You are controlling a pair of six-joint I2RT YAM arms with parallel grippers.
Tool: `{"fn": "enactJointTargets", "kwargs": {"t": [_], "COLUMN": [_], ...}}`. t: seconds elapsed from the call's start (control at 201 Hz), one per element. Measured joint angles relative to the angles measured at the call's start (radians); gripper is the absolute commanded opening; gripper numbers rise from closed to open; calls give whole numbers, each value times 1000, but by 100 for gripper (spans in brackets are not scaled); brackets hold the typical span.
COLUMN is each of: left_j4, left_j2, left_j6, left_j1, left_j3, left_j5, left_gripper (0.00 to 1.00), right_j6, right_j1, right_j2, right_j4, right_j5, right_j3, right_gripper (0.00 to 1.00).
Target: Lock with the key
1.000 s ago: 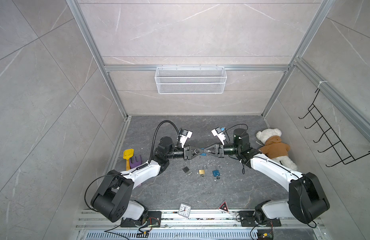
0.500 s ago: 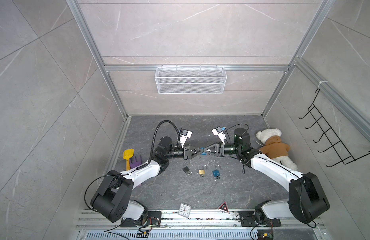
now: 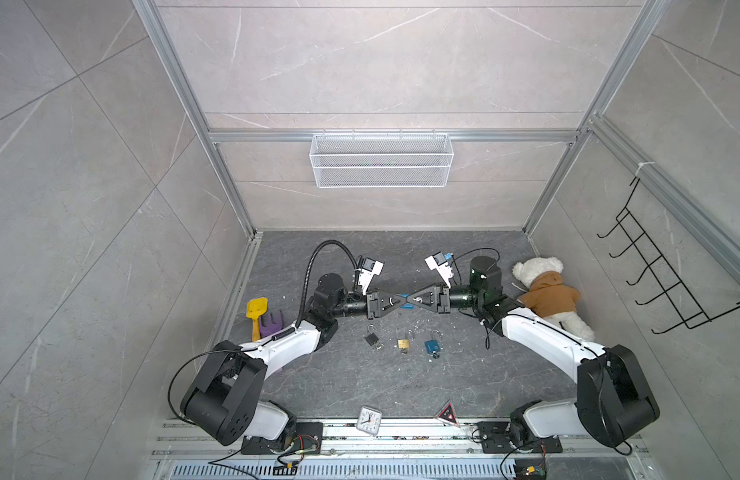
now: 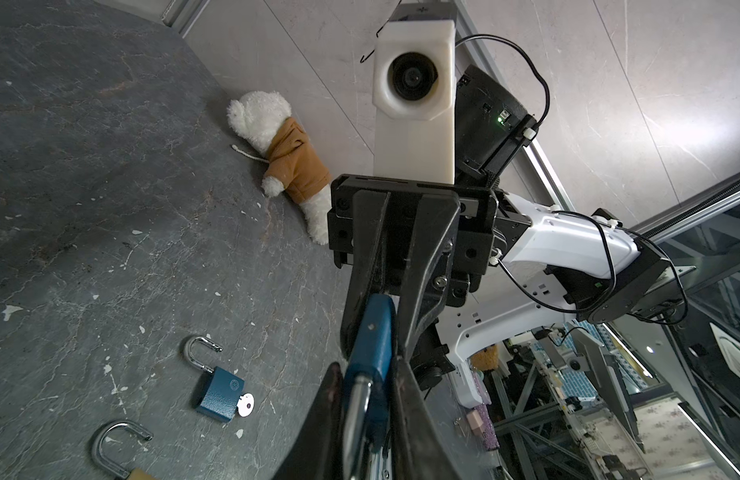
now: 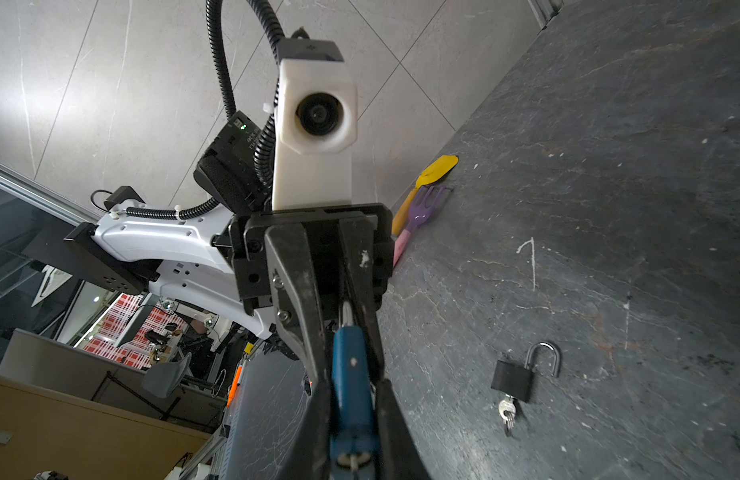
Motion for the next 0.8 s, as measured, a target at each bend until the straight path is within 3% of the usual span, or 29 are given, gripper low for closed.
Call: {"fn": "enactJointTargets", "kwargs": {"t": [0.124,0.249,0.314,0.368,0.527,0.801], "left_j4": [33,72,100,122,169,182], "left_j2": [7,22,25,26,26,26], "left_j6": [-27,-53,-68,-83,-116,-124], "left_j1": [0,0,0,5,25,35], "left_j3": [-2,-5,-16,-26,-54,-55], "left_j5": [1,2,0,0,-1,-2], "left_gripper": [0,0,0,0,0,0], "right_j6": [11,19,27,27,61,122], "right_j1": [-2,-6,-8,-11,-45,-55], "right_j2": [0,0,0,-2,-8,-16], "right_j4": [19,27,28,34,48,113], "right_j5": [-4,-3,-3,9,24,16], "right_j3": [-2,-5,-8,-14,-39,-52], "right_gripper": [1,17,34,41,41,32]}}
